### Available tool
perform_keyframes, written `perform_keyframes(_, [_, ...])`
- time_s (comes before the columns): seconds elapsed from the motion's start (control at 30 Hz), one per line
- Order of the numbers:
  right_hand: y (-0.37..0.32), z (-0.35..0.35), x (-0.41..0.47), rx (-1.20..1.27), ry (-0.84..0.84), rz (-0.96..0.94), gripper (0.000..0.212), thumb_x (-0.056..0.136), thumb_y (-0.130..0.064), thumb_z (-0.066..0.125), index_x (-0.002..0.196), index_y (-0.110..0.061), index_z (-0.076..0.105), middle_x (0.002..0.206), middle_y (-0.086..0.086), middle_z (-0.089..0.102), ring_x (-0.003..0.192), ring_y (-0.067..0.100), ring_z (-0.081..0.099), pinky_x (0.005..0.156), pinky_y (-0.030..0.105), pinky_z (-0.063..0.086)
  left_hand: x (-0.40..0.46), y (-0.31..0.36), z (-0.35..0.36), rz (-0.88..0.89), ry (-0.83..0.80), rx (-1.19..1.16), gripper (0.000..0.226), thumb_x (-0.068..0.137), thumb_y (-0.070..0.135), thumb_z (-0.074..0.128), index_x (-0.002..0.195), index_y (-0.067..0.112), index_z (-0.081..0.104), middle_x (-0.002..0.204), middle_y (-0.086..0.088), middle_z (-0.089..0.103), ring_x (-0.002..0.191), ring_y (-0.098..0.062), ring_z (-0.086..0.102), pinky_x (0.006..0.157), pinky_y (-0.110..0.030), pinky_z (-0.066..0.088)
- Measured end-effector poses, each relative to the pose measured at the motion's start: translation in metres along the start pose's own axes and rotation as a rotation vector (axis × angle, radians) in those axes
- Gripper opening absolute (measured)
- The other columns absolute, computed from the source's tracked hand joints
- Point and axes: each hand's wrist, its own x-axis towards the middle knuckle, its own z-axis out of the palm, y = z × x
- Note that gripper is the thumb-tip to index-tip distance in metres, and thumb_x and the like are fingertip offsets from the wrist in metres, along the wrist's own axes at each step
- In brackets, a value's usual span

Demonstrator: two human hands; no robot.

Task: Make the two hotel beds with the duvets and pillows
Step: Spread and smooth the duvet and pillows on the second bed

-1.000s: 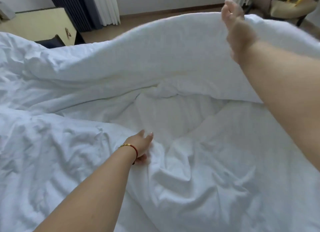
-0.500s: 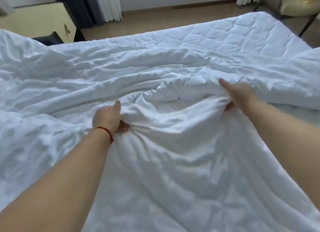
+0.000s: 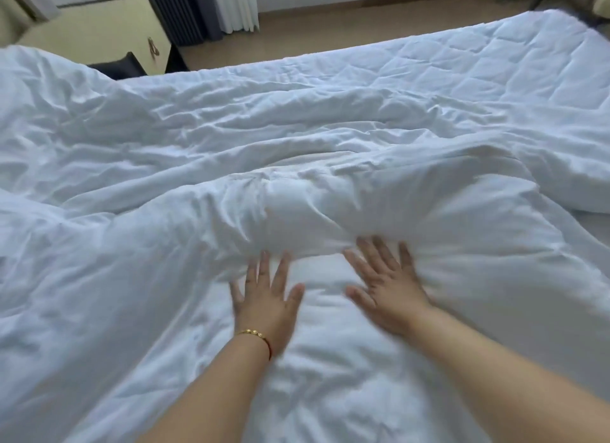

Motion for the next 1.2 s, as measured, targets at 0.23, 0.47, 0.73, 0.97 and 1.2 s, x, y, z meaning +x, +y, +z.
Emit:
perform_keyframes(0.23, [-0.021,0.003,0.029,0.074,-0.063,0.159,0.071,0.089,-0.067,0.011,0.151,-0.035,0.003,0.160,-0.009,-0.004,0.147,0.015,-0.008,0.114,0.047,-0.010,0.011,-0.019,0.000,0.004,0.052,-0.198,0.056,0.099,0.050,0.011,0.153,0.035,0.014,0.163,0.007,0.001,0.149,-0.014,-0.004,0.119,-0.049,-0.004])
perform_keyframes(0.47, [-0.079,0.049,-0.041,-0.045,-0.163,0.035,0.064,0.095,-0.062,0.010,0.149,-0.033,0.026,0.157,-0.003,0.023,0.146,0.015,0.013,0.114,0.046,0.006,-0.100,-0.090,0.035,-0.022,-0.103,-0.036,0.117,0.048,0.071,-0.049,0.151,0.028,-0.014,0.162,0.010,-0.011,0.142,-0.005,-0.025,0.113,-0.030,-0.021])
perform_keyframes(0.73, [-0.111,-0.016,-0.003,0.073,-0.189,0.084,0.046,0.098,-0.052,0.028,0.101,-0.018,0.057,0.117,0.010,0.059,0.114,0.029,0.051,0.088,0.035,0.038,-0.162,-0.131,-0.036,-0.263,0.101,-0.317,0.053,0.102,0.048,0.026,0.147,0.022,0.035,0.150,0.007,0.037,0.141,-0.011,0.028,0.114,-0.026,0.024])
perform_keyframes(0.97, [-0.203,-0.088,0.024,0.078,-0.144,0.019,0.045,0.100,-0.046,0.030,0.072,-0.016,0.047,0.084,0.004,0.055,0.080,0.022,0.052,0.066,0.031,0.036,-0.232,-0.232,-0.094,-0.487,0.272,-0.340,0.050,0.102,0.044,0.032,0.143,0.017,0.040,0.147,0.000,0.041,0.137,-0.017,0.034,0.111,-0.033,0.033])
perform_keyframes(1.2, [-0.377,-0.125,0.095,0.147,-0.053,-0.047,0.042,0.099,-0.046,0.032,0.088,-0.011,0.052,0.088,0.004,0.054,0.083,0.023,0.049,0.071,0.031,0.035,-0.233,-0.376,-0.157,-0.568,0.430,-0.326,0.051,0.102,0.041,0.034,0.145,0.014,0.036,0.152,-0.001,0.035,0.141,-0.017,0.028,0.115,-0.030,0.027])
